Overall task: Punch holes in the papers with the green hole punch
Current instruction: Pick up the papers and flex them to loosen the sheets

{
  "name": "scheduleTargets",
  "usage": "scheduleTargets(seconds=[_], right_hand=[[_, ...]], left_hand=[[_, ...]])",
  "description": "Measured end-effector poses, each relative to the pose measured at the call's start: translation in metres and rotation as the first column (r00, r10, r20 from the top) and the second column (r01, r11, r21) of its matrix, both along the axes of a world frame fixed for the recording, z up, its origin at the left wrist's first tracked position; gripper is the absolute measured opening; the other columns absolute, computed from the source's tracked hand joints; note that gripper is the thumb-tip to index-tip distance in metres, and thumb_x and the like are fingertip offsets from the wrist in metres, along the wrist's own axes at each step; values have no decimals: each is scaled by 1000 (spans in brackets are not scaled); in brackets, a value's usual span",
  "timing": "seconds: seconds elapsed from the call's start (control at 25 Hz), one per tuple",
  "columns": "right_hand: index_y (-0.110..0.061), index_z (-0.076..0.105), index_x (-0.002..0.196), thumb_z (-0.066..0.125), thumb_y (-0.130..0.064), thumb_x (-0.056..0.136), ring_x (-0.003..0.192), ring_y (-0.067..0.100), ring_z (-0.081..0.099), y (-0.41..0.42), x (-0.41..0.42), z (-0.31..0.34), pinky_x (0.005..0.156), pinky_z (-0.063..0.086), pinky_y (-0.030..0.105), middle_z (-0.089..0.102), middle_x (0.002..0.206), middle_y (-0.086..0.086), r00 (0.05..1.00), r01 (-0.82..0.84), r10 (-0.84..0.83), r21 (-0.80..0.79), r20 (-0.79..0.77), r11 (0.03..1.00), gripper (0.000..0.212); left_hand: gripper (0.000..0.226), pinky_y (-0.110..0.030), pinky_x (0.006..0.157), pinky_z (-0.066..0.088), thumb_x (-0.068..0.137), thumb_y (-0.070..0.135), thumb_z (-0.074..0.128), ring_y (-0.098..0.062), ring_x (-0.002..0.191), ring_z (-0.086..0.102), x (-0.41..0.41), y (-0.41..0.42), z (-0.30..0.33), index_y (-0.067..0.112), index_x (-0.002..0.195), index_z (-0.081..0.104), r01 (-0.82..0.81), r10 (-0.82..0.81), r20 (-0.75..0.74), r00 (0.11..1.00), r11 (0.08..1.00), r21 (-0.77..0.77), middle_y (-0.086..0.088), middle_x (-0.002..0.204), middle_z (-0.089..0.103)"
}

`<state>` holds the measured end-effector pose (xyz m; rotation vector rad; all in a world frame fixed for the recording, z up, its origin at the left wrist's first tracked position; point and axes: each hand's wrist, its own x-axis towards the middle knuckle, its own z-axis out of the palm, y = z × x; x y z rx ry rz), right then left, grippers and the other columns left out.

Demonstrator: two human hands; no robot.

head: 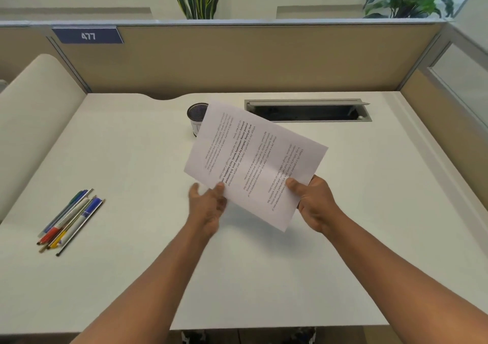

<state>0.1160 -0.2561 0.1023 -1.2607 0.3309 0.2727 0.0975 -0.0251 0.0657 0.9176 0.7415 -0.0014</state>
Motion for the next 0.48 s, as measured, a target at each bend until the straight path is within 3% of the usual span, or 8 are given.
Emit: scheduleTargets(seconds=[0.08,0.16,0.24,0.32,0.48], right_hand=[[-13,67,118,60,0,97,106,30,72,-10,4,2,92,57,50,76,115,7,999,-48,49,-74,14,996,25],[-11,67,119,60,0,97,107,32,72,-18,8,5,91,57,50,75,117,10,992,-120,124,-110,36,987,25],[-13,69,116,61,-1,97,104,31,73,-26,10,8,86,60,46,76,116,10,979,-195,201,-119,45,974,24],[-15,70,115,61,-1,96,102,29,74,-33,12,10,84,60,44,76,115,9,966,-244,255,-151,52,958,24],[-16,71,112,63,-3,96,98,24,75,-37,11,8,78,62,34,78,109,5,966,-198,230,-234,117,952,22]], left_hand=[[106,-37,95,46,89,11,77,-25,125,56,11,31,7,28,160,0,24,-17,-36,999,976,217,-10,151,47],[110,-39,108,33,85,14,81,-26,147,35,24,63,17,27,161,2,106,-110,-14,994,895,433,-11,166,25],[89,-40,113,35,86,7,79,-27,143,43,34,84,27,16,157,27,228,-274,17,962,833,504,-14,157,43],[58,-48,110,47,88,-1,73,-28,123,65,38,92,33,7,141,52,360,-435,34,900,786,502,-12,131,69],[37,-38,83,61,93,-3,64,-32,110,71,26,87,27,9,128,65,429,-511,74,856,784,448,-7,115,77]])
